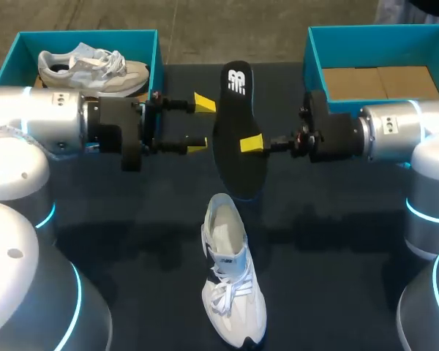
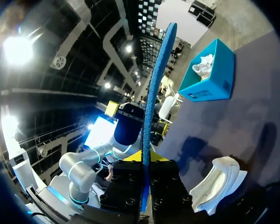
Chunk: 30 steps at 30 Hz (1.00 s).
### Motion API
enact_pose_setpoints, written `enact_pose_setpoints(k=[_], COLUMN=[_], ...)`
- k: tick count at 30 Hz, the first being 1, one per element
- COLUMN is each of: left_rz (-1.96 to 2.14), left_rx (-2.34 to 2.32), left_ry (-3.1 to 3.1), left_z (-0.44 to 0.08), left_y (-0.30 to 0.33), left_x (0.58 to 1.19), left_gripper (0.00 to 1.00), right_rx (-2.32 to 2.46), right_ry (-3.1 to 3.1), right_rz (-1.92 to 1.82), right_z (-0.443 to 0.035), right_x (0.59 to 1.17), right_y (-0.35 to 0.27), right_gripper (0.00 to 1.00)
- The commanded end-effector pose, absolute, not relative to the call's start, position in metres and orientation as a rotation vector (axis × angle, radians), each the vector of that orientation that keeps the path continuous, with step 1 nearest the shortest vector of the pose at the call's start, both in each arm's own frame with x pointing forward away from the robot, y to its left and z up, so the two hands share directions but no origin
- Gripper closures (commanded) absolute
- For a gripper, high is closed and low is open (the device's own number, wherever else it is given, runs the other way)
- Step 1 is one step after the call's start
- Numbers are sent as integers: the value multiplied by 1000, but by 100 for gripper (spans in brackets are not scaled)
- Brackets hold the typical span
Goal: Take the shoe out of the shoebox, open the shoe tongue, remove and reinsert the insole, then place the shoe into the shoebox
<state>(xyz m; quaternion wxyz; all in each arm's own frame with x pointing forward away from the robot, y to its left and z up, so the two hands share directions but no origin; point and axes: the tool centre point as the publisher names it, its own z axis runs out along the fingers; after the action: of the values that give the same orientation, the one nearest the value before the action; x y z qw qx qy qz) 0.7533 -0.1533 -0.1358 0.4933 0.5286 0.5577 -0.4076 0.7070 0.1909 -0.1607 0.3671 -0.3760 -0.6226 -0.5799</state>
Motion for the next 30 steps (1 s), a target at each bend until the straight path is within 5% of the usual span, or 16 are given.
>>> enact_pose_setpoints(k=[1, 30], left_rz=[-979, -1076], left_rx=[1286, 1014], left_ry=[1364, 2104], left_z=[-133, -160], left_y=[-146, -90], left_x=[746, 723], left_gripper=[0, 0], right_rx=[-972, -865], right_ry=[-1600, -1695], right_rz=[-1493, -1673], right_z=[-160, -181], right_x=[703, 699], right_y=[190, 184], right_gripper=[100, 100])
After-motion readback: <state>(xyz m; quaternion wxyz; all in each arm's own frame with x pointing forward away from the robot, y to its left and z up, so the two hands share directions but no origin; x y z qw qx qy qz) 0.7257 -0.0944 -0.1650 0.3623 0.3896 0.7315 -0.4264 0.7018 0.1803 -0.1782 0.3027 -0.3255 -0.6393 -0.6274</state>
